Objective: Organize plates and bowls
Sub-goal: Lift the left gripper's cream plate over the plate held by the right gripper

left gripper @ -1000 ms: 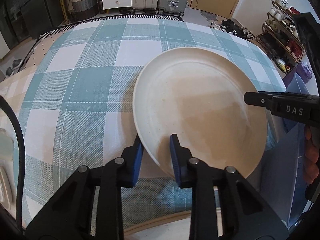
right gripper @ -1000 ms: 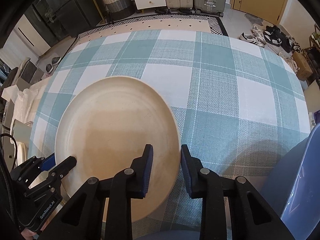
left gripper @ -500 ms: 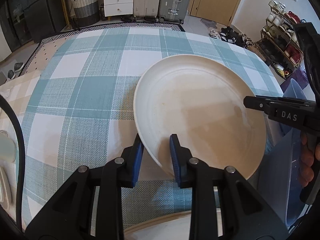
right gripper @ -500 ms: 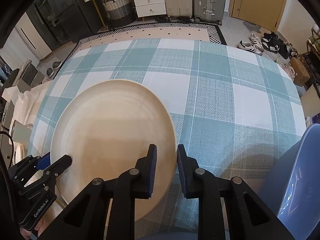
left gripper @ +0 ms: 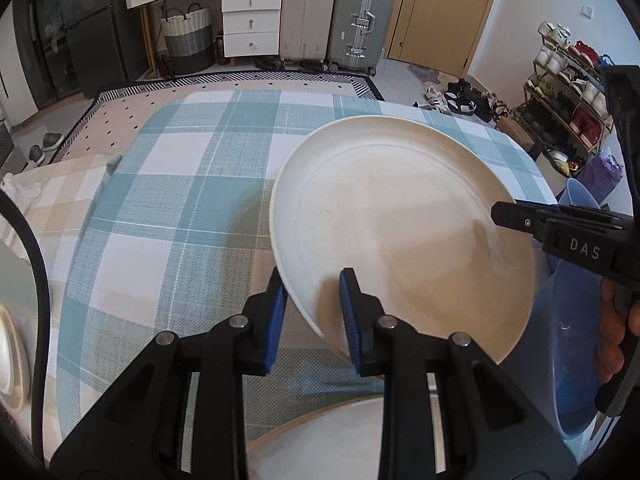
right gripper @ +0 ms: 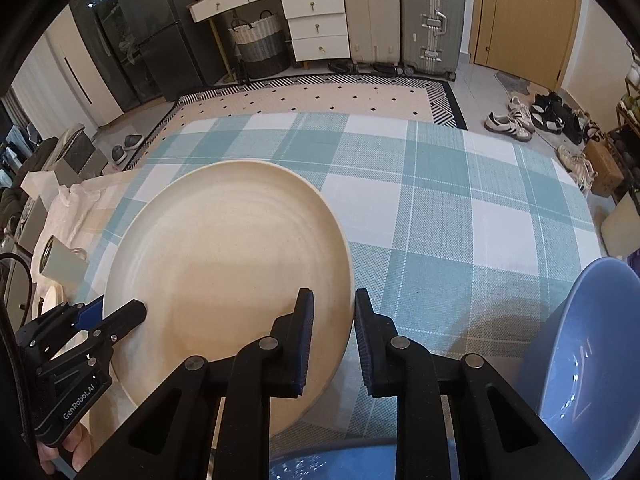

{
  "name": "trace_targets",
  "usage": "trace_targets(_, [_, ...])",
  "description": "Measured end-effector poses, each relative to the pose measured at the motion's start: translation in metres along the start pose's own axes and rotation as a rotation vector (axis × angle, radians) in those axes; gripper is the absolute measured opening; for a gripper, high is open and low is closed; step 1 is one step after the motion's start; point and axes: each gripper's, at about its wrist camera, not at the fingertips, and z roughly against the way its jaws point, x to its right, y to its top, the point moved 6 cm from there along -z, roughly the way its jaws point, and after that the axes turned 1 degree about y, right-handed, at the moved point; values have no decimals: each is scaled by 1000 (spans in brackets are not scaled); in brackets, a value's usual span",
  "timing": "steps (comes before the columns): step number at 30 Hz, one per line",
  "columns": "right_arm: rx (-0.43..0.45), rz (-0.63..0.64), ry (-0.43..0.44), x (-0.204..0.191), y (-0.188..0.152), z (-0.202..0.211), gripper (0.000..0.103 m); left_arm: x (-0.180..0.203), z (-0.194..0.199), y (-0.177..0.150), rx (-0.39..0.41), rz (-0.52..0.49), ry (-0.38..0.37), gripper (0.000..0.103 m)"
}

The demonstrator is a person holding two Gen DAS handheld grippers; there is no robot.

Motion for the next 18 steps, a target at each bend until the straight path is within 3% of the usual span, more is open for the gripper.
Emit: trace_targets(18, [87, 40, 40, -41, -19, 59, 21, -17, 74, -17, 94, 14, 30, 23])
